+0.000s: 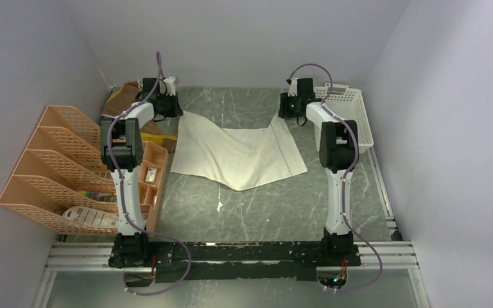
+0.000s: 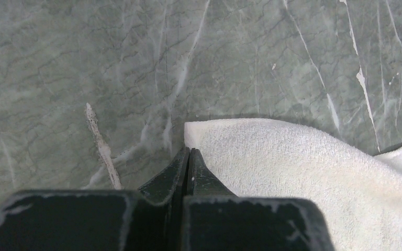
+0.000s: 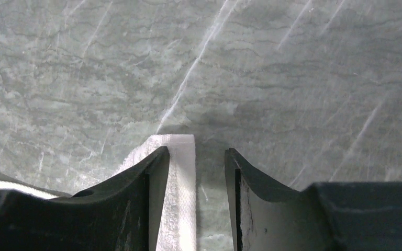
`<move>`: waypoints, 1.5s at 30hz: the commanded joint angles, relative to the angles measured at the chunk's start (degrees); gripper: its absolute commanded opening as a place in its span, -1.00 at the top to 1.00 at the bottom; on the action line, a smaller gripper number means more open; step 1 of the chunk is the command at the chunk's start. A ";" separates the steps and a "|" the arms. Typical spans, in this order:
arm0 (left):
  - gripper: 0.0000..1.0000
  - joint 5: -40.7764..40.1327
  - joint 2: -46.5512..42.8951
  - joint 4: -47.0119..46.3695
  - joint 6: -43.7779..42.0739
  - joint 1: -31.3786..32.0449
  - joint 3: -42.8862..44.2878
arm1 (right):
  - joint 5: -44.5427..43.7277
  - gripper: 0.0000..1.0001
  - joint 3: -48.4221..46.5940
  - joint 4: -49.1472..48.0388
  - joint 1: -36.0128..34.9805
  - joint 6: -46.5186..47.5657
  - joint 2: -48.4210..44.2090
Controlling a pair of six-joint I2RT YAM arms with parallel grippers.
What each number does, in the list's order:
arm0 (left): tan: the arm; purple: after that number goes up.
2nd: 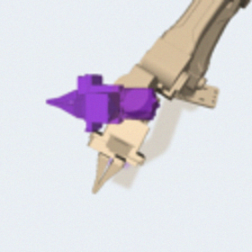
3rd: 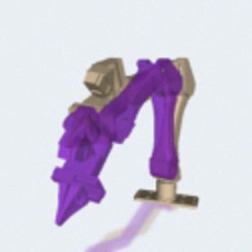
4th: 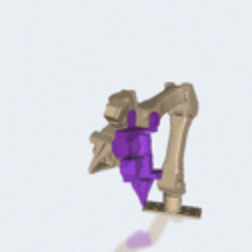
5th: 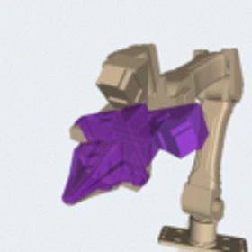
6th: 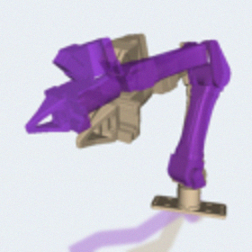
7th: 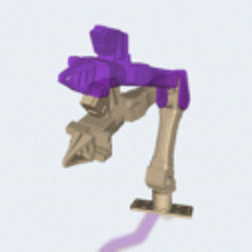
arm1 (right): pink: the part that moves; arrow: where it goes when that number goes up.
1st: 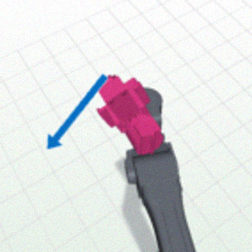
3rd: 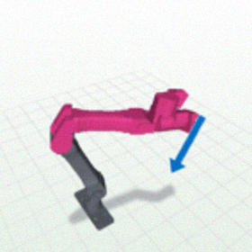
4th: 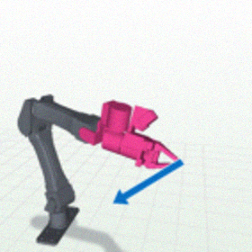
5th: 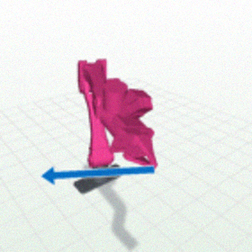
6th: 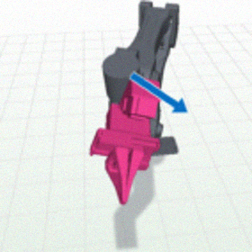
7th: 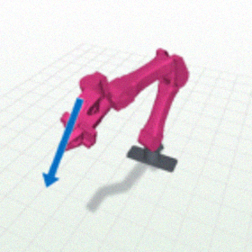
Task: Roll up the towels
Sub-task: Fold the towel at the center of the board.
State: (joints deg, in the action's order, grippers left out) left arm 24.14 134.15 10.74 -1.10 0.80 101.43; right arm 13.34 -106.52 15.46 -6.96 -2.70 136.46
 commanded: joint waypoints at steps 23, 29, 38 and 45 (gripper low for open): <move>0.87 -2.42 -4.04 3.01 -2.01 -0.72 0.40 | -11.71 1.00 1.06 2.37 -5.78 8.47 3.43; 0.87 -2.88 -5.00 3.45 -1.88 -1.23 0.69 | -5.22 1.00 5.33 -2.50 -1.60 2.70 -2.58; 0.87 -1.72 -6.46 1.62 0.76 -2.32 1.36 | -10.88 1.00 9.00 -6.09 2.01 0.06 -12.94; 0.86 -1.49 -4.08 2.19 1.26 -2.38 4.64 | -16.79 1.00 9.12 -7.06 3.58 -0.60 -14.34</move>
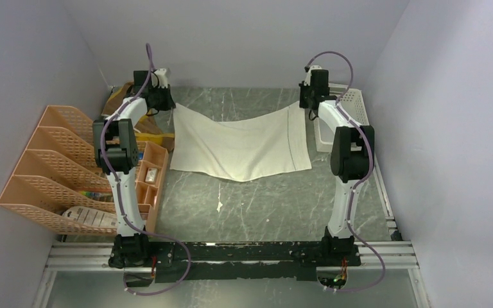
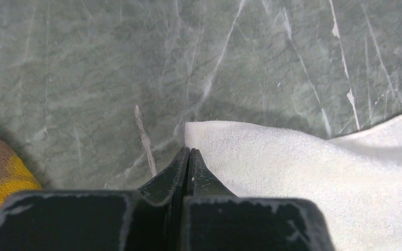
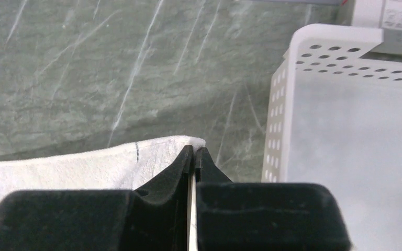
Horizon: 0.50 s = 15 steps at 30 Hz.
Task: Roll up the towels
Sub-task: Fold the towel at the center of the board.
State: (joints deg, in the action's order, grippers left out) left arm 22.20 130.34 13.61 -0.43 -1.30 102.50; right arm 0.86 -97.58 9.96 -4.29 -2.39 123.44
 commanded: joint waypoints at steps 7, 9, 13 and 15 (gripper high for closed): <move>0.87 -0.51 1.10 -1.63 2.76 -0.21 7.36 | -5.50 1.00 -0.53 -2.28 3.18 -1.30 -3.13; 0.86 -0.13 1.58 -2.21 3.90 -1.76 8.59 | -5.53 1.00 -1.02 -2.32 3.52 -1.13 -3.01; 0.87 1.17 3.28 -2.37 5.31 -1.99 11.58 | -5.70 1.00 -3.29 -1.49 4.00 -0.95 -1.76; 0.86 1.64 4.34 -2.28 5.81 -1.95 13.10 | -5.51 1.00 -4.79 -1.09 4.18 -1.03 -1.18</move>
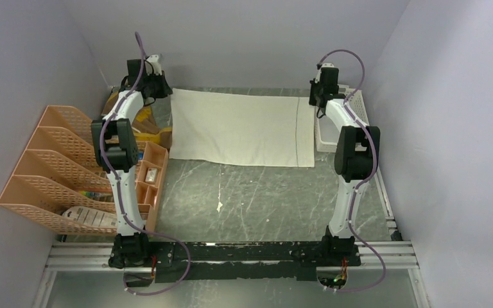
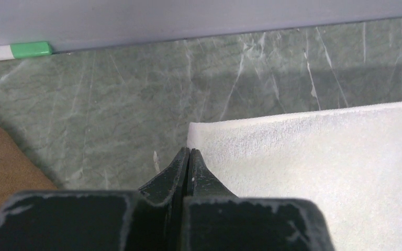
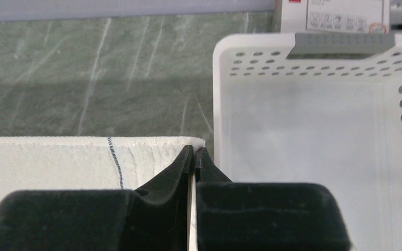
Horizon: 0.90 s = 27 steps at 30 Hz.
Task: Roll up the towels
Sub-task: Fold the towel at the center of the board.
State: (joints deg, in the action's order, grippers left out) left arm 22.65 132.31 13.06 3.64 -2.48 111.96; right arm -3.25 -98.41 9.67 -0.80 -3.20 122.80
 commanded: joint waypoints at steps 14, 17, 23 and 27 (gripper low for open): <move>0.86 2.18 6.44 -7.91 4.93 -0.77 6.87 | 1.67 1.00 -20.01 5.88 1.14 -0.84 7.27; 0.87 1.24 7.11 -8.41 4.57 -0.77 8.79 | 2.11 1.00 -19.29 5.27 1.03 -0.88 7.04; 0.86 0.94 10.61 -4.42 4.20 -0.77 17.78 | 3.21 1.00 -21.85 7.04 1.05 -1.63 8.88; 0.86 -0.27 9.91 -4.49 2.45 -0.79 16.52 | 3.89 1.00 -21.77 6.95 0.98 -1.37 9.35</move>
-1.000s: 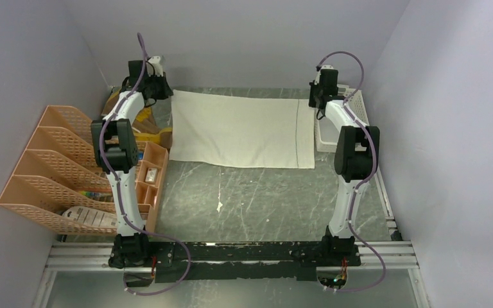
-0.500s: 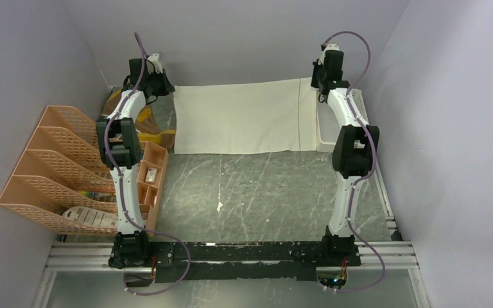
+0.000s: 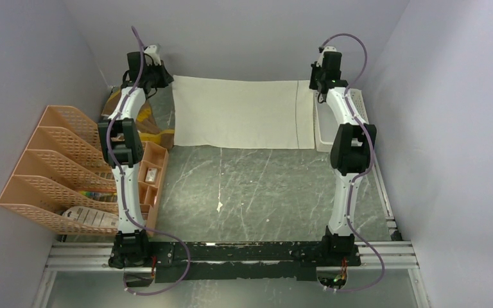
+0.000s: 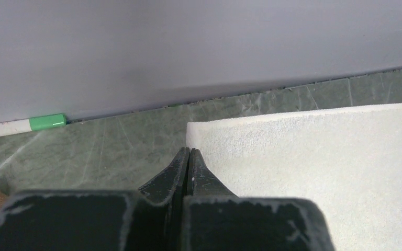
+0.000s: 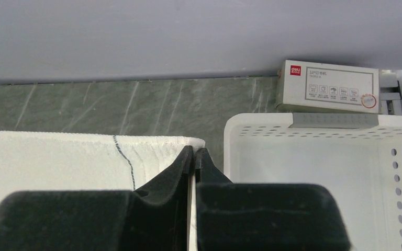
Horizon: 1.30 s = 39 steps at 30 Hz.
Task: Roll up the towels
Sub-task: Fold the towel at the center of the board.
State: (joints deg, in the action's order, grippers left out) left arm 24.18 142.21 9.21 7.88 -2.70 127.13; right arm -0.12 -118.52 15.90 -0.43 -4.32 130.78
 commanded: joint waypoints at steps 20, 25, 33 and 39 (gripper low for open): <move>0.86 0.99 -2.10 -0.63 -2.14 0.14 -4.13 | -3.50 1.00 6.82 1.85 0.77 -2.49 5.28; 0.86 0.54 -2.75 -0.80 -3.52 2.02 -6.81 | -5.82 1.00 10.54 0.81 3.00 -4.89 3.89; 0.87 1.24 -3.36 -1.77 -3.92 2.78 -7.04 | -3.77 1.00 10.72 -4.45 3.94 -4.07 0.62; 0.87 0.51 -4.45 -1.40 -5.28 2.81 -4.76 | -2.04 1.00 8.22 -6.21 3.78 -4.13 -0.42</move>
State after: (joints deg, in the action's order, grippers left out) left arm 24.49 141.91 9.30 4.47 0.54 120.03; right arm -2.11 -108.01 13.17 2.92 -8.58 133.95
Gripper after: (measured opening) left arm 0.075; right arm 0.010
